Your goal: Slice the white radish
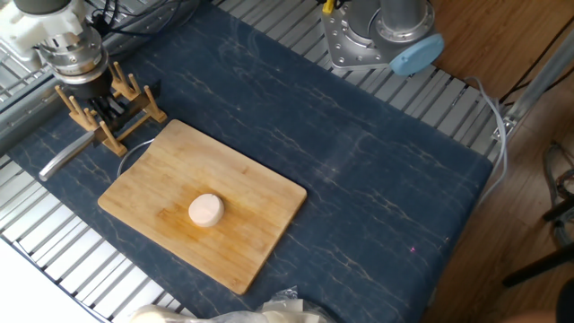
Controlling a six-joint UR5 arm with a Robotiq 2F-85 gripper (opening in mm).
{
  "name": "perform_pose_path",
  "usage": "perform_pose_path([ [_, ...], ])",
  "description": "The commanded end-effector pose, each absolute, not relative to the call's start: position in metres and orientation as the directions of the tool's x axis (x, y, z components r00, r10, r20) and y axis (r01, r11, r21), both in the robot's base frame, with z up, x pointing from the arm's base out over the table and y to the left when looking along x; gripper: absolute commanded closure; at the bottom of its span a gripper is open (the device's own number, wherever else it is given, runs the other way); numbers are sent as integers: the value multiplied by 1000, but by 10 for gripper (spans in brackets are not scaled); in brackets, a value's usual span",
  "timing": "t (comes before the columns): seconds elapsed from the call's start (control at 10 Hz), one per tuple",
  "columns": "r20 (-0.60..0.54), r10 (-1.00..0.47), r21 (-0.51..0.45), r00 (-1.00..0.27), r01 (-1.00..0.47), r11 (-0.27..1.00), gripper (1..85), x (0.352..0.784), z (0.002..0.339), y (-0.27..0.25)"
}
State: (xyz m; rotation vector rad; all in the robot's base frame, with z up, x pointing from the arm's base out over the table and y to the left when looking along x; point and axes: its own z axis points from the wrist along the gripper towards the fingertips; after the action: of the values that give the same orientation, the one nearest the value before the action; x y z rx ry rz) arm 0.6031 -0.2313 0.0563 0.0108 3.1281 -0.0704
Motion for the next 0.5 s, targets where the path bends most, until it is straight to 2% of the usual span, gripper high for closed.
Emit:
perform_pose_path([
  [0.0,-25,29,-37,-999,30,999,630,606,56,-232],
  [0.1,-24,36,-38,-999,37,999,640,605,56,-232],
  [0.4,-11,66,-43,-998,67,997,847,600,58,-233],
])
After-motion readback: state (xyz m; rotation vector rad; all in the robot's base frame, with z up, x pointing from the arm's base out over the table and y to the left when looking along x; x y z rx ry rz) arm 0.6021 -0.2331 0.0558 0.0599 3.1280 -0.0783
